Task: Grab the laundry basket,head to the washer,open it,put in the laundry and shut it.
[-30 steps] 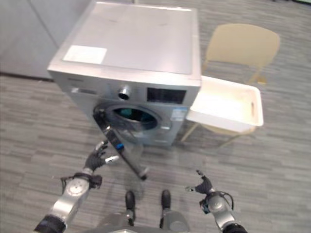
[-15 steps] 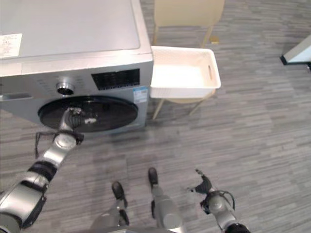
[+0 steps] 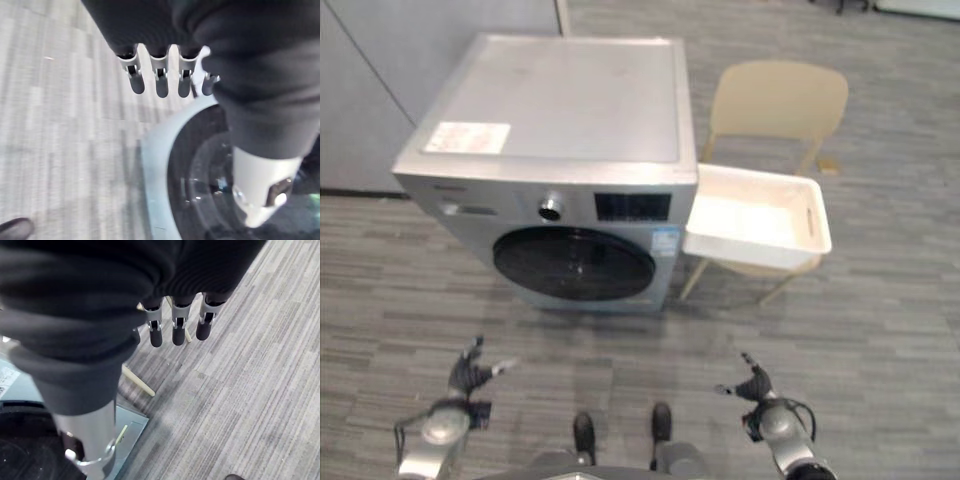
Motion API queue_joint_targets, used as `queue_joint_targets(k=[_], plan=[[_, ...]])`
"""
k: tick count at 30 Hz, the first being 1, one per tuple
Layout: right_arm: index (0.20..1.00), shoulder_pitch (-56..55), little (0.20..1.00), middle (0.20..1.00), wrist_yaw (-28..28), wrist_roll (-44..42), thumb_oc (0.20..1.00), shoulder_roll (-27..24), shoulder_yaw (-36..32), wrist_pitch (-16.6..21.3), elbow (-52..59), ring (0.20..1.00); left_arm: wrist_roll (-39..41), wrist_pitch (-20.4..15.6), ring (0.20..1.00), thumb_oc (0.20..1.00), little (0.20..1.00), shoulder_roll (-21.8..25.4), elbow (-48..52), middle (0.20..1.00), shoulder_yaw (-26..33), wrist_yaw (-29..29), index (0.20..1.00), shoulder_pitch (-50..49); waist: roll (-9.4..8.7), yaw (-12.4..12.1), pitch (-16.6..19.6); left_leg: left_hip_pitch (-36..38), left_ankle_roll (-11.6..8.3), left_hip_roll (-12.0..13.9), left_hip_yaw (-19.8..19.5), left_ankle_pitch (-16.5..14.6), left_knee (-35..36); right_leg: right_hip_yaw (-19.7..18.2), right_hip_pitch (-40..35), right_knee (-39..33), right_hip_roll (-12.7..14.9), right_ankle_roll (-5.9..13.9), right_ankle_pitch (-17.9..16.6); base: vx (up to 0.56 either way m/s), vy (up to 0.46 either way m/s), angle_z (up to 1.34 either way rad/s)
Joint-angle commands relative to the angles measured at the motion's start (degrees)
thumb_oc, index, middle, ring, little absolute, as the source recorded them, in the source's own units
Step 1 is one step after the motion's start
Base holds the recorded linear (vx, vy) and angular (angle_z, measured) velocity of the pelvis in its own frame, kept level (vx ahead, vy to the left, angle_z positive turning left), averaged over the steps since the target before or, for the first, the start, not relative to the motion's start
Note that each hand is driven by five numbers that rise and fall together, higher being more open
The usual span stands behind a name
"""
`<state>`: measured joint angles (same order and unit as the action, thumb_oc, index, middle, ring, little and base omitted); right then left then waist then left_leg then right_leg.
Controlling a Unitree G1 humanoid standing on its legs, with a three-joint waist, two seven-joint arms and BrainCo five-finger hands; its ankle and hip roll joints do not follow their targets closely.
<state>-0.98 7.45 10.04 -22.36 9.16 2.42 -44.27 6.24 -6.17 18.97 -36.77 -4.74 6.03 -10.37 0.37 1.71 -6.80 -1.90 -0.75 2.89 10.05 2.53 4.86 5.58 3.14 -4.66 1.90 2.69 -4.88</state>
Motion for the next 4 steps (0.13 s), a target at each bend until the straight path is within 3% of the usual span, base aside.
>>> queue_joint_targets(k=[1,4], plan=[[1.0,1.46,1.0,1.0,1.34,-1.94,1.0,1.13,-0.79,0.49,-2.28,1.0,0.44,0.62,1.0,1.0,1.0,0.55,-4.76,1.0,0.87,-0.56,1.0,2.59,-3.22,-0.42,2.63,0.61,0.42,-2.54,-2.96,-2.28,0.14,-0.84,-1.76,2.64,1.06,4.47,5.38,0.02,-0.023,0.04],[1.0,1.92,1.0,1.0,1.54,-2.96,1.0,1.63,-0.76,0.48,-2.98,1.0,-0.41,1.03,1.0,1.0,1.0,-0.35,-11.18,1.0,1.43,0.21,1.0,3.28,-3.21,-0.48,3.17,1.45,0.26,-2.51,-3.1,-2.46,0.14,-0.45,-2.72,2.67,1.01,4.31,5.84,0.02,-0.014,0.17]])
